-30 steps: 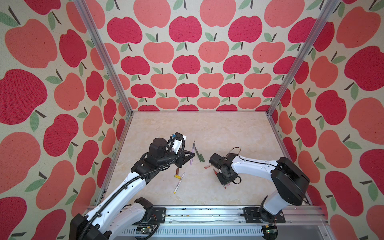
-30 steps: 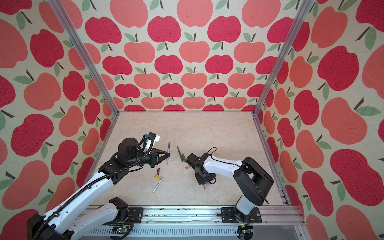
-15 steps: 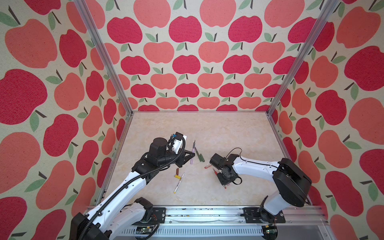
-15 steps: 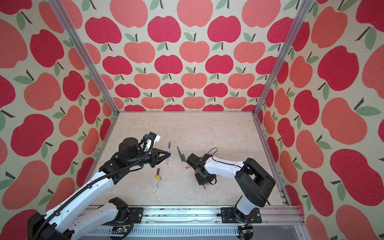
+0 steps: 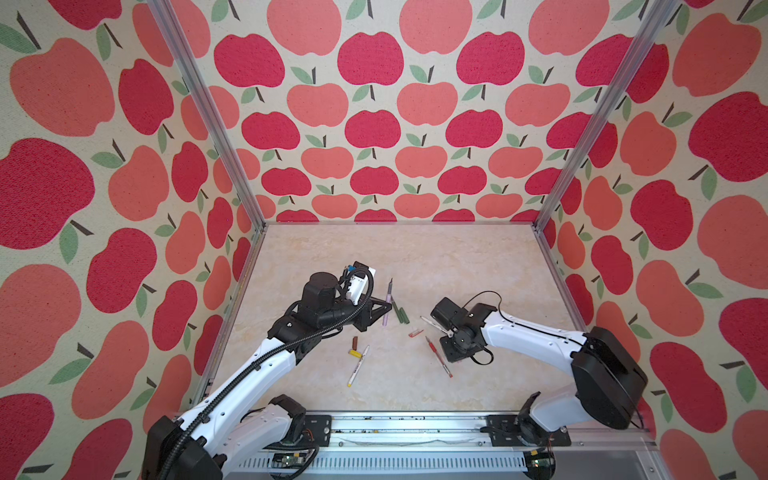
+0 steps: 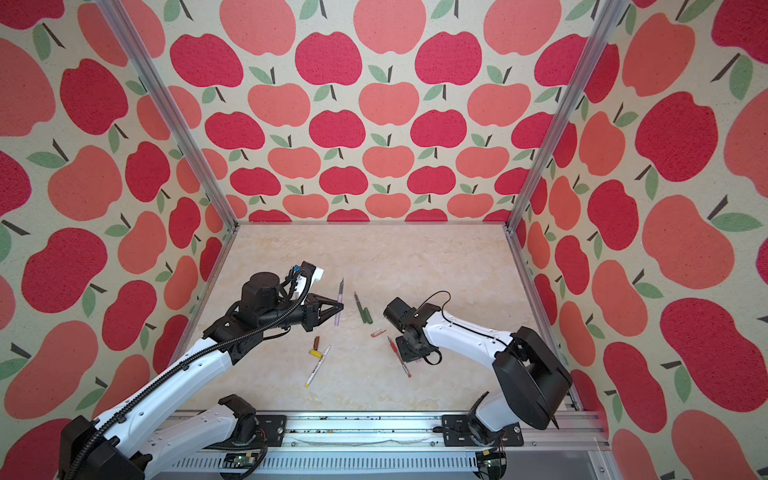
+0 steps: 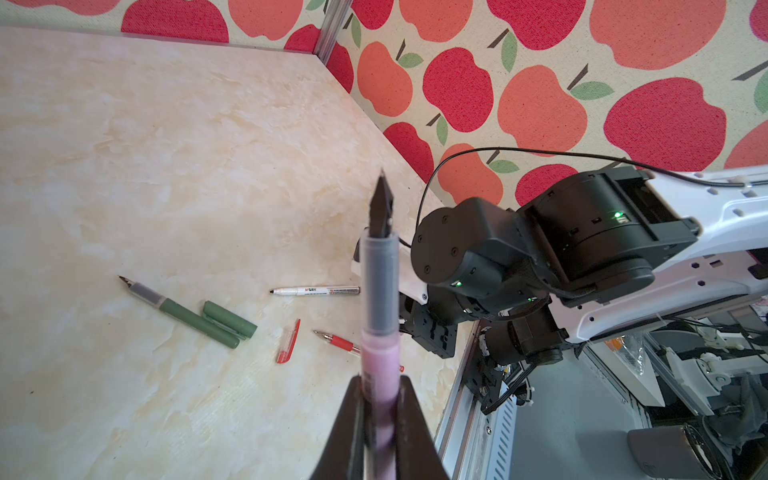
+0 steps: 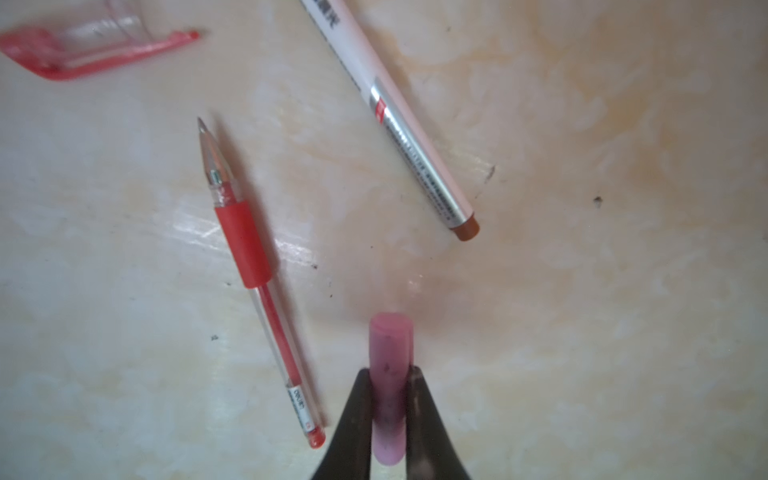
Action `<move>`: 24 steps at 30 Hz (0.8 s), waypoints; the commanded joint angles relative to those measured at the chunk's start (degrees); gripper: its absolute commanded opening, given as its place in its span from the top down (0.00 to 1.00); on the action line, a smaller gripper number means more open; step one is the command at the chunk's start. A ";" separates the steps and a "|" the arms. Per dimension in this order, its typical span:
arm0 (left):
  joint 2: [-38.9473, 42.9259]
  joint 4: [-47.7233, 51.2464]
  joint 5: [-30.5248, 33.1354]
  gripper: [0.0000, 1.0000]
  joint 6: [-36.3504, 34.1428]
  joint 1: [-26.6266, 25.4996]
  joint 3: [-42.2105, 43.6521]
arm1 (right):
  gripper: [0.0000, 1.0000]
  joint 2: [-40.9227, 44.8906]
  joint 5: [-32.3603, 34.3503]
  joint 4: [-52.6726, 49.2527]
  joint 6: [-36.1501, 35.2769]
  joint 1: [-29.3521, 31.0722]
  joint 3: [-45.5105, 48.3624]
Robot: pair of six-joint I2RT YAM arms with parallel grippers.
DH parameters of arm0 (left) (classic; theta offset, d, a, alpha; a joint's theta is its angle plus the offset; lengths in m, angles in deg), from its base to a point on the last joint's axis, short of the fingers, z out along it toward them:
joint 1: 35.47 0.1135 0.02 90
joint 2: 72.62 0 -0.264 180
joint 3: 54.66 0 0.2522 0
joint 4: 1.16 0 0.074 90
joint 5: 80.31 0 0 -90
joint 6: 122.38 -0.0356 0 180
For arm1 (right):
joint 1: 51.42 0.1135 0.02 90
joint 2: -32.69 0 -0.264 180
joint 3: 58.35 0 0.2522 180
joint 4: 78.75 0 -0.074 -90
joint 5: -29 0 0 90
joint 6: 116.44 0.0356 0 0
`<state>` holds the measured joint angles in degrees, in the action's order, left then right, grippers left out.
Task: Insert the pens into the pen caps
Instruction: 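Lift the pink cap with the right gripper above the held pen tip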
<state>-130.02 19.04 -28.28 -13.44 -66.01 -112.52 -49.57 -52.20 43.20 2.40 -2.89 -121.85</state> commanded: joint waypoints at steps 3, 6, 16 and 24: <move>-2.35 -5.13 -1.89 1.00 1.74 -1.22 -1.52 | 0.88 11.06 -8.00 3.26 -1.06 -6.61 -2.05; -4.63 -7.45 -2.60 1.00 2.31 -2.69 -1.67 | 0.91 17.68 -13.66 8.77 0.45 -11.78 -2.45; -13.56 -16.02 -1.95 1.00 6.63 -9.72 -3.11 | 0.91 23.56 -23.16 31.03 10.93 -20.19 -3.94; -16.83 -20.57 -1.83 1.00 10.47 -12.61 -2.76 | 0.91 19.33 -28.25 48.33 19.03 -19.78 -2.21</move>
<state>-146.44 2.67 -29.77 -5.11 -78.34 -113.87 -28.76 -76.81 83.02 17.07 -22.85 -124.80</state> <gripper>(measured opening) 0.128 0.145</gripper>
